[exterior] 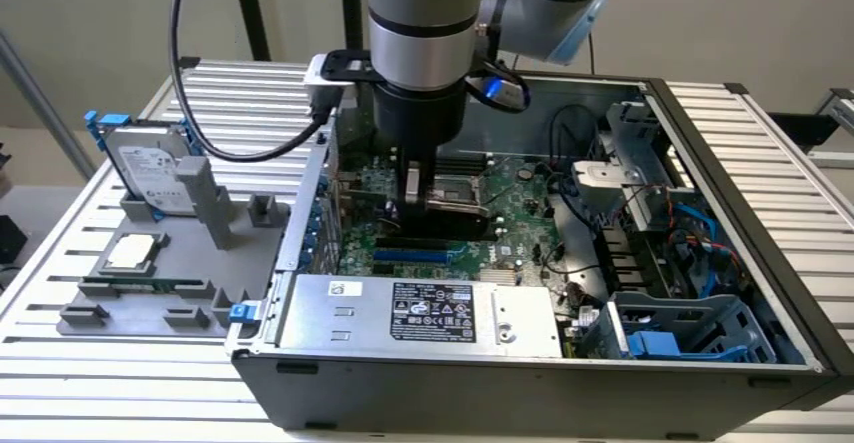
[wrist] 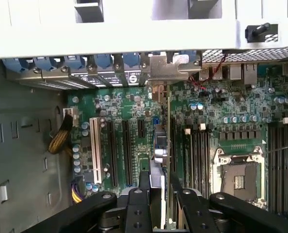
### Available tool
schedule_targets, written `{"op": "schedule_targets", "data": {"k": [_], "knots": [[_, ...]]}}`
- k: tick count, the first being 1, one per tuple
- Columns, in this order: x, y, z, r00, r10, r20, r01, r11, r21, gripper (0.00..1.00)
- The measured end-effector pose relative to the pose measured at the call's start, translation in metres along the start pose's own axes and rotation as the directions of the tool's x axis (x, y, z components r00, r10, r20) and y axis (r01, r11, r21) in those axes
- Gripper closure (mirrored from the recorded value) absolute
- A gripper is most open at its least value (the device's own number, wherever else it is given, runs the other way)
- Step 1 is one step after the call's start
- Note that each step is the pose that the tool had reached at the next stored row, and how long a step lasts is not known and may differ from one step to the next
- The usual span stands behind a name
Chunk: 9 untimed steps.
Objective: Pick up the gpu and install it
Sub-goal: 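Insert the gpu into the slot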
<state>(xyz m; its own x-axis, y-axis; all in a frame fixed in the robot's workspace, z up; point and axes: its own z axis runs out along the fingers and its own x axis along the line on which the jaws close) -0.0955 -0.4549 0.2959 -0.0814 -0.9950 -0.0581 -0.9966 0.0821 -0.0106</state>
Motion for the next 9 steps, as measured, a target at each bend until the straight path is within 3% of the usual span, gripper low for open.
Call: {"op": "schedule_targets", "data": {"k": [9], "knots": [[0.002,0.0007,0.0162,0.9999,-0.004,0.0104,0.004,1.0000,0.0015,1.00]]}}
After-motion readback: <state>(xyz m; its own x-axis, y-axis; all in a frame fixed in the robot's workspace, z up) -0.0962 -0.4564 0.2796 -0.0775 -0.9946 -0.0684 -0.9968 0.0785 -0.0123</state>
